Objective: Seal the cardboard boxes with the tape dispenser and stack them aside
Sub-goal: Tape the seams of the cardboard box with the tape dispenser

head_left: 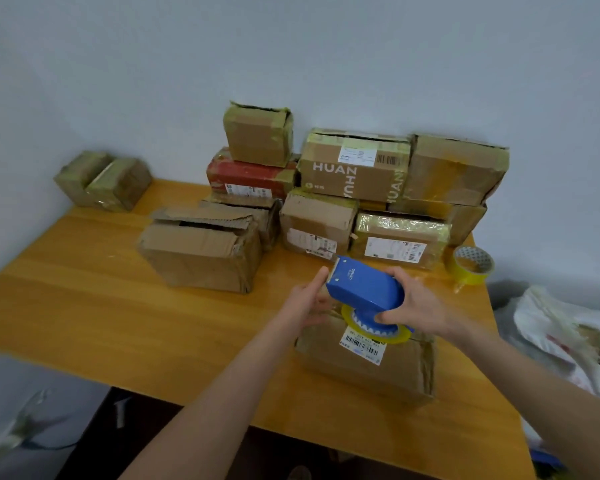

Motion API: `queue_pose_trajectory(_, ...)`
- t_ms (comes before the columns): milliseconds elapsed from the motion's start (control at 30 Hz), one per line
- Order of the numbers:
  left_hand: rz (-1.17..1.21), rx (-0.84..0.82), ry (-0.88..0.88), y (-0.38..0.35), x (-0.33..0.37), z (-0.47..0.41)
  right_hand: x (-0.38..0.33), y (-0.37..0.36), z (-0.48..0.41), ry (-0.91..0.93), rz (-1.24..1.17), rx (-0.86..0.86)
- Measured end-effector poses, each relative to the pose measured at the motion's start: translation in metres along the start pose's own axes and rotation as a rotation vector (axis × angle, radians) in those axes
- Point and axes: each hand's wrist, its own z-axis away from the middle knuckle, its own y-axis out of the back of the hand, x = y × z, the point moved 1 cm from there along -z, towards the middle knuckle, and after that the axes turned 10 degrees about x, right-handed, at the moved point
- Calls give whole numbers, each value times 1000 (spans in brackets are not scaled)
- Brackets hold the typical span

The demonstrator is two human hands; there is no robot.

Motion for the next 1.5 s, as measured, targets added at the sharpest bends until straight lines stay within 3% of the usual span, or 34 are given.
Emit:
queue_pose_trajectory(200, 30, 49, -58, 2, -6, -6, 5, 1, 0, 11, 6, -23)
queue_pose_trajectory(400, -221, 223, -284, 12, 4, -6, -9, 0, 1, 49, 103, 3)
queue_pose_trajectory(600, -285, 297, -298, 24, 2, -4, -26, 5, 0, 159, 326, 0)
queue_pose_trajectory(900, -188, 426, -251, 63, -11, -18, -19, 34, 8, 157, 527, 55)
queue_pose_trajectory(1233, -445, 461, -290, 58, -50, -42, -10, 20, 15, 145, 633, 26)
queue_pose_trajectory(1433, -1001, 277, -257, 43, -63, -45, -7, 12, 14, 136, 627, 28)
queue_pose_trajectory(1500, -1057, 338, -305, 46, -60, -41, -7, 12, 13, 138, 611, 37)
